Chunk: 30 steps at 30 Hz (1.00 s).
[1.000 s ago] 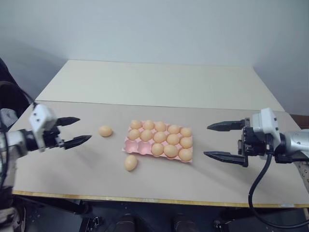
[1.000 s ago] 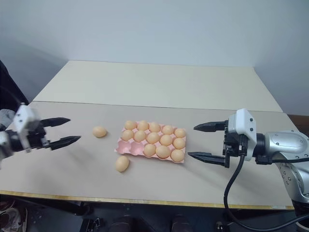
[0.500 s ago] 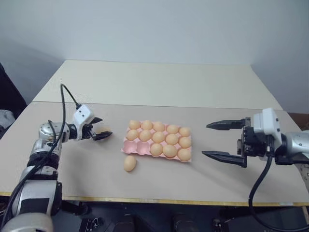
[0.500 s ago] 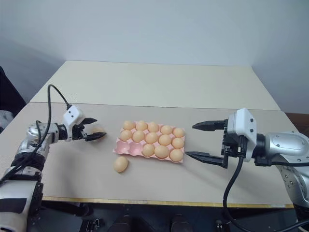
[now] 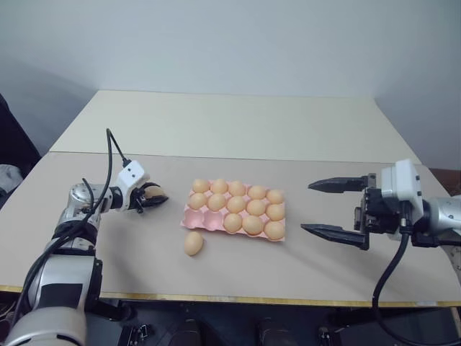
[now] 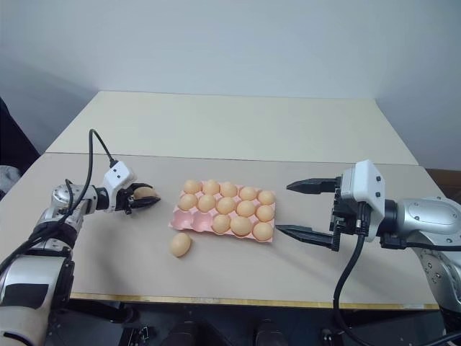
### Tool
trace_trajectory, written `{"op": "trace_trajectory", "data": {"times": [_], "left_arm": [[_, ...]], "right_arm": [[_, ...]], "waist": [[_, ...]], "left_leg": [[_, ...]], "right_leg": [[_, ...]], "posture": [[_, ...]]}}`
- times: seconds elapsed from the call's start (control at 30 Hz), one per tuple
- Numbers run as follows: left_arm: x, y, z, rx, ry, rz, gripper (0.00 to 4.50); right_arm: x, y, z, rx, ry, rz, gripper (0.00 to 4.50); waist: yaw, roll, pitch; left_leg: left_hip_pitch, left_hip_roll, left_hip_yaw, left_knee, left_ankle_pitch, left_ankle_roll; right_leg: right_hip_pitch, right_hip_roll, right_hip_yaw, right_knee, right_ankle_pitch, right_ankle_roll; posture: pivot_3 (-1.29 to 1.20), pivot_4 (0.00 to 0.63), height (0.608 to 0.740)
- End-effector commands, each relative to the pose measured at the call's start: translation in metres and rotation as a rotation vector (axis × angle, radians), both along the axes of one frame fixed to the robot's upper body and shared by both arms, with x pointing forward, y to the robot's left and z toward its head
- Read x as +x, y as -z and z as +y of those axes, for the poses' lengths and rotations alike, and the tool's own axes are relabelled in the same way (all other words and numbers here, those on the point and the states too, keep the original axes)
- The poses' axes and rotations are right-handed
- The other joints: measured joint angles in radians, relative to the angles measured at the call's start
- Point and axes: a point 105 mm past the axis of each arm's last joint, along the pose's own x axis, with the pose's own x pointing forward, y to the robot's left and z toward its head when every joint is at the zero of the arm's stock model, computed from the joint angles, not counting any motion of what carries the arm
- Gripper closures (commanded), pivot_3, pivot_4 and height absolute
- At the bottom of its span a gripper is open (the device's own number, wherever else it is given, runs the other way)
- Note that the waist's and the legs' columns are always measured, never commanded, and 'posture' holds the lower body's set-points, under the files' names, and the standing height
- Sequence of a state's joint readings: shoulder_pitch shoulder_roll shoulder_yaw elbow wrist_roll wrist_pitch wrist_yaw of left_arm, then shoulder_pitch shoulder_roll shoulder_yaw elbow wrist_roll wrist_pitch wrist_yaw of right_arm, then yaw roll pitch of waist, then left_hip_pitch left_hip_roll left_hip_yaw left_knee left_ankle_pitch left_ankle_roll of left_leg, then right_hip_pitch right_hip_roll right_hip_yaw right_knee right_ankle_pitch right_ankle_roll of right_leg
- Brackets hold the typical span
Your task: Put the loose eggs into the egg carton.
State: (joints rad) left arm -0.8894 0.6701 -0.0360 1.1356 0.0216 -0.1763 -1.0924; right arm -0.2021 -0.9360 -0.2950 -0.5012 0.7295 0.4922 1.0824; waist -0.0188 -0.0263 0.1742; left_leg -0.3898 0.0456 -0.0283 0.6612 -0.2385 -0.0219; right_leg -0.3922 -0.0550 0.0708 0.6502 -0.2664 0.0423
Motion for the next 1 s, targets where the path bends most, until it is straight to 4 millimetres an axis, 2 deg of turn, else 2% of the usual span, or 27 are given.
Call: {"op": "trace_trajectory", "data": {"times": [0.03, 0.1, 0.17, 0.27, 0.47, 0.6, 0.9, 1.0], "left_arm": [[-0.007, -0.017, 0.010, 0.008, 0.040, -0.045, 2.19], [-0.009, -0.026, 0.006, -0.007, 0.086, -0.069, 2.19], [-0.012, -0.046, -0.015, -0.062, 0.197, -0.130, 2.19], [-0.026, -0.068, -0.058, -0.144, 0.407, -0.188, 2.19], [-0.056, -0.068, -0.128, -0.203, 0.674, -0.171, 2.19], [-0.061, -0.058, -0.143, -0.190, 0.720, -0.131, 2.19], [-0.065, -0.041, -0.154, -0.142, 0.755, -0.076, 2.19], [-0.063, -0.036, -0.154, -0.125, 0.744, -0.059, 1.52]], "right_arm": [[-0.002, -0.011, -0.002, -0.001, 0.005, -0.050, 0.00], [-0.002, -0.011, -0.002, -0.001, 0.005, -0.050, 0.00], [-0.001, -0.010, -0.001, 0.001, 0.003, -0.050, 0.00], [0.001, -0.010, 0.001, 0.003, 0.000, -0.051, 0.00], [0.001, -0.011, 0.002, 0.001, -0.001, -0.053, 0.00], [-0.001, -0.012, 0.002, 0.001, 0.005, -0.059, 0.00], [-0.003, -0.012, 0.000, 0.006, 0.017, -0.063, 0.00], [-0.003, -0.011, 0.000, 0.007, 0.018, -0.063, 0.00]], "waist": [[-0.004, 0.000, 0.000], [-0.006, 0.000, 0.000], [-0.001, 0.000, 0.000], [0.014, 0.000, 0.000], [0.014, 0.000, 0.000], [0.000, 0.000, 0.000], [0.002, 0.000, 0.000], [0.004, 0.000, 0.000]], "left_leg": [[0.000, 0.000, 0.000, 0.000, 0.000, 0.000], [-0.001, 0.000, 0.000, 0.000, 0.000, 0.000], [-0.001, 0.000, 0.000, 0.000, 0.000, 0.000], [-0.001, 0.000, 0.000, 0.000, 0.000, 0.000], [-0.001, 0.000, 0.000, 0.001, 0.000, 0.000], [-0.001, 0.000, -0.001, 0.001, 0.000, 0.000], [0.000, 0.000, -0.001, 0.001, 0.000, 0.000], [0.000, 0.000, -0.001, 0.001, 0.000, 0.000]], "right_leg": [[0.000, 0.000, 0.000, 0.000, 0.000, 0.000], [-0.001, 0.000, 0.000, 0.000, 0.000, 0.000], [-0.001, 0.000, 0.000, 0.000, 0.000, 0.000], [0.000, -0.001, -0.001, 0.000, 0.000, 0.000], [0.001, -0.001, 0.000, -0.001, 0.000, 0.000], [0.001, 0.000, 0.000, 0.000, 0.000, 0.000], [0.001, 0.000, 0.000, -0.001, 0.000, 0.000], [0.001, 0.000, 0.000, -0.001, 0.000, 0.000]], "posture": [[0.00, 0.150, 0.740], [0.00, 0.150, 0.740], [0.00, 0.150, 0.740], [0.00, 0.150, 0.740], [0.00, 0.150, 0.740], [0.00, 0.150, 0.740], [0.00, 0.150, 0.740], [0.00, 0.150, 0.740]]}}
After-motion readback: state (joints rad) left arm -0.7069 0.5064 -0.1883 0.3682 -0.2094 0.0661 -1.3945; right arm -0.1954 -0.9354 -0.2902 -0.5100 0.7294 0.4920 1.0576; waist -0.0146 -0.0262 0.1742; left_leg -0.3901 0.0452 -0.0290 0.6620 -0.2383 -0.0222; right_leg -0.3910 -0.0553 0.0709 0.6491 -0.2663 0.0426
